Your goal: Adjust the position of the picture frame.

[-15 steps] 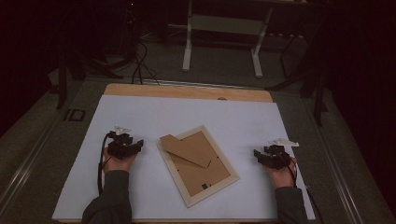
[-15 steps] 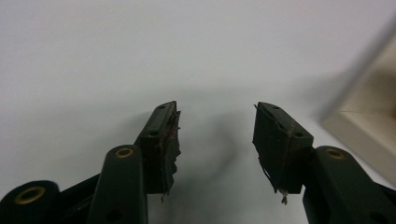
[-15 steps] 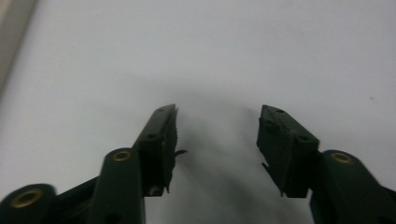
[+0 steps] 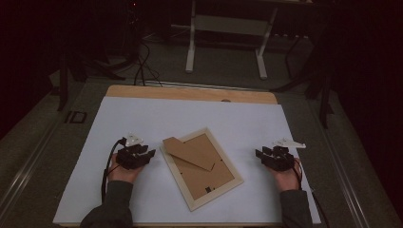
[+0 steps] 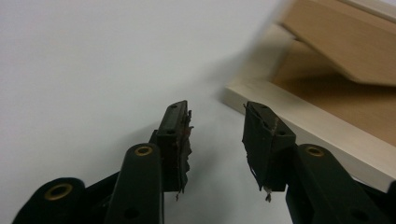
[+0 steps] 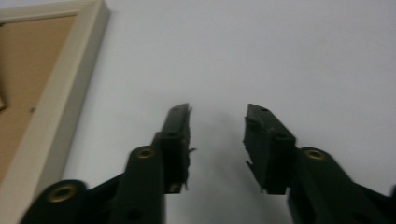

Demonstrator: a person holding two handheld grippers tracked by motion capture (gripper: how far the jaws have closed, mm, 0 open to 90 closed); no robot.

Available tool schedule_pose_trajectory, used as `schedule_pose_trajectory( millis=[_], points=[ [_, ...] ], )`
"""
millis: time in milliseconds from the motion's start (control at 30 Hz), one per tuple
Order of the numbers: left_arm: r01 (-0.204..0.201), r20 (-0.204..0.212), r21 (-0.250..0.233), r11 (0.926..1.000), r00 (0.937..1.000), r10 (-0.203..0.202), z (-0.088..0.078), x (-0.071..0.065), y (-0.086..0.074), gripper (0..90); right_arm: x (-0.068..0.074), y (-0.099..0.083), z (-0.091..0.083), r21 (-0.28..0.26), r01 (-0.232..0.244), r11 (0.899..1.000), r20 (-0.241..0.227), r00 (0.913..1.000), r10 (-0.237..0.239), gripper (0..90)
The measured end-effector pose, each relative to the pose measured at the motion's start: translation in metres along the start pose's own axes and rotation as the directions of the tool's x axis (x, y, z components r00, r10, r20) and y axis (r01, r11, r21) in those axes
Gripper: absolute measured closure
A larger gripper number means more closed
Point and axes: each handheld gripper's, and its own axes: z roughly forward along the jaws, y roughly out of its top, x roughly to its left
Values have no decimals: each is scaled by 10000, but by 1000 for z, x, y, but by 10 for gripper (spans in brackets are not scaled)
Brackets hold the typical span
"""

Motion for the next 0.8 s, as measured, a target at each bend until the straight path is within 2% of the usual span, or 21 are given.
schedule_pose_trajectory(
  millis=[100, 200, 267, 333, 367, 400, 500, 533, 567, 600, 667, 800],
  points=[
    [-343, 600, -265, 9991, 9976, 358, -4, -8, 0, 658, 2, -1, 0, -31, 14, 10000, -150, 9999, -15, 672],
    [-741, 912, -326, 9967, 9929, 768, -6, -15, 0, 707, 5, -1, -1, -46, 176, 9998, -135, 9998, -177, 695],
    [-741, 1147, -222, 9970, 9905, 762, -5, -18, -1, 723, 6, 0, -2, -82, 208, 9997, -121, 9997, -209, 696],
    [-783, 1472, -181, 9968, 9859, 801, -4, -21, -2, 762, 6, 1, -3, -131, 159, 9998, -125, 9998, -161, 695],
    [-893, 1762, -110, 9959, 9803, 898, -4, -24, -3, 803, 6, 2, -3, -187, 106, 9998, -168, 9998, -109, 684],
    [-893, 1762, -110, 9959, 9803, 898, -4, -24, -3, 819, 6, 2, -3, -187, 106, 9998, -168, 9998, -109, 684],
    [-1236, 2102, -68, 9923, 9700, 1222, -5, -33, -5, 845, 6, 2, -3, -229, 46, 9997, -221, 9997, -51, 675],
    [-1359, 2123, -34, 9907, 9680, 1335, -5, -36, -6, 884, 7, 3, -3, -252, 62, 9997, -250, 9997, -68, 676],
    [-1478, 1961, 85, 9890, 9701, 1433, -5, -38, -7, 898, 7, 3, -3, -267, 92, 9996, -246, 9996, -99, 678],
    [-1464, 1887, 206, 9890, 9720, 1400, -4, -40, -8, 900, 8, 3, -3, -283, 125, 9995, -234, 9996, -131, 678],
    [-1294, 2108, 263, 9913, 9700, 1210, -2, -40, -9, 900, 9, 3, -3, -303, 140, 9994, -239, 9996, -147, 678],
    [-1258, 2332, 56, 9920, 9649, 1211, -5, -42, -10, 900, 11, 4, -3, -324, 221, 9992, -270, 9994, -229, 658]
  ],
)
